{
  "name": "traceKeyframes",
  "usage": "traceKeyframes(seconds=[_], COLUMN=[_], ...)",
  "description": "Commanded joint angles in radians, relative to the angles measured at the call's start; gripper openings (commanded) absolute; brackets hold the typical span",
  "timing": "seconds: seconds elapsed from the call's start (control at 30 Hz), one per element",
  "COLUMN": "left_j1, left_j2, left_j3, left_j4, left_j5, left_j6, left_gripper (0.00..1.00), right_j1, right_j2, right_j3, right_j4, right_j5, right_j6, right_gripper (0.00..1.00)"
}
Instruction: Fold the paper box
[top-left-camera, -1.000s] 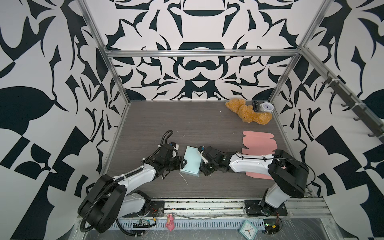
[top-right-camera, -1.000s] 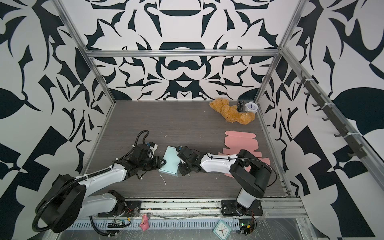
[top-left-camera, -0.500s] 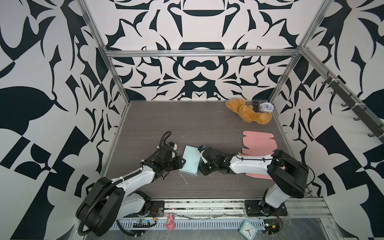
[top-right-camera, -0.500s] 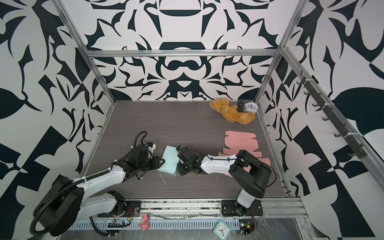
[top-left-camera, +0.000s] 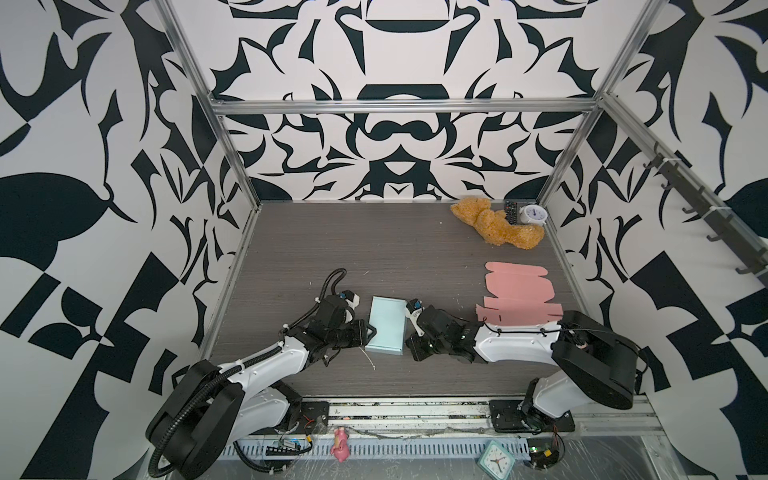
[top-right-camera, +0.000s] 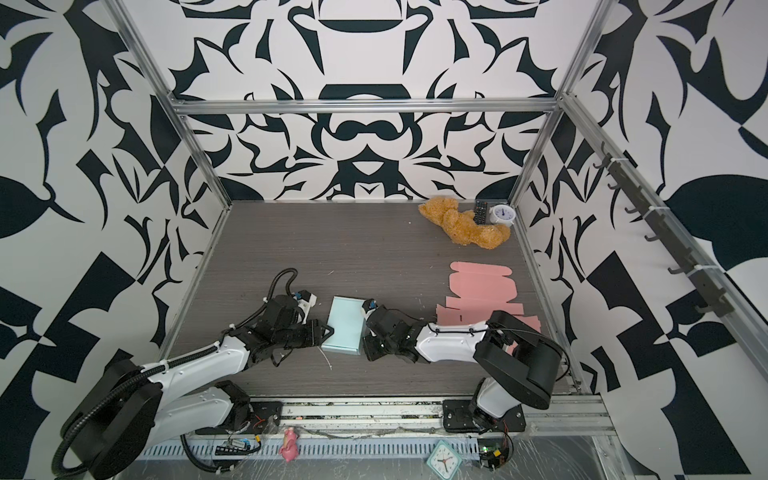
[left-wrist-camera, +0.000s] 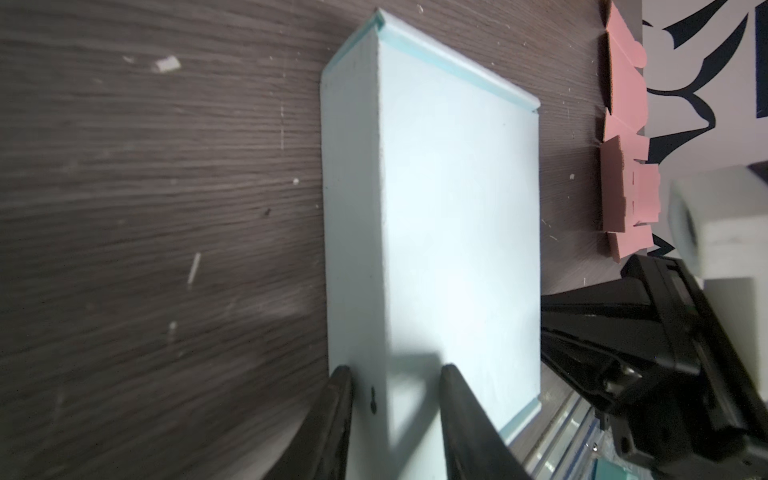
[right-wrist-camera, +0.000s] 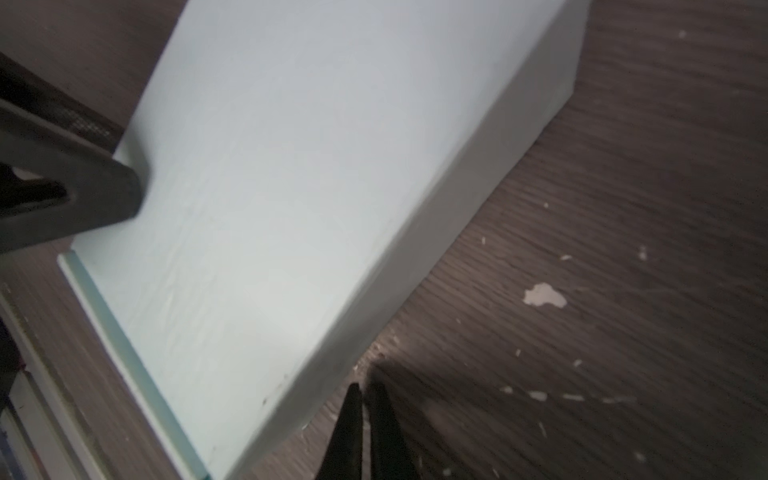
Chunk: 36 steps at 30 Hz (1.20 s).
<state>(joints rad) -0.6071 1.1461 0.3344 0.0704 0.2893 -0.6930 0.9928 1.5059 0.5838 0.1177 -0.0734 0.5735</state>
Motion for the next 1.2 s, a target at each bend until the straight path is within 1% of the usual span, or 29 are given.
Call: traceKeyframes(seconds=[0.0,0.53,0.9,1.17], left_j1=[-0.004,-0.005,-0.032,-0.060], left_j2=[-0.007,-0.033,-0.044,-0.041], left_j3=[-0.013,-0.031,-0.056,-0.059], left_j4=[-0.020,-0.008,0.021,0.029], left_j5=[0.021,0.057,0.052,0.033], left_j6=[-0.013,-0.044,-0.076,-0.091], left_gripper=[0.38,0.39,0.39,0.39], right_j1=[0.006,0.020,0.042,0.053], right_j2=[-0.020,0.028,0.052,0.055], right_j3=[-0.009,0.033,0.081,0.066], right_j4=[0.012,0.071,0.090,0.173], right_j5=[0.004,-0.038,-0.050,-0.097], right_j6=[0.014,0.028,0.031,0.048], right_gripper=[0.07,0.05,0.04,0.03])
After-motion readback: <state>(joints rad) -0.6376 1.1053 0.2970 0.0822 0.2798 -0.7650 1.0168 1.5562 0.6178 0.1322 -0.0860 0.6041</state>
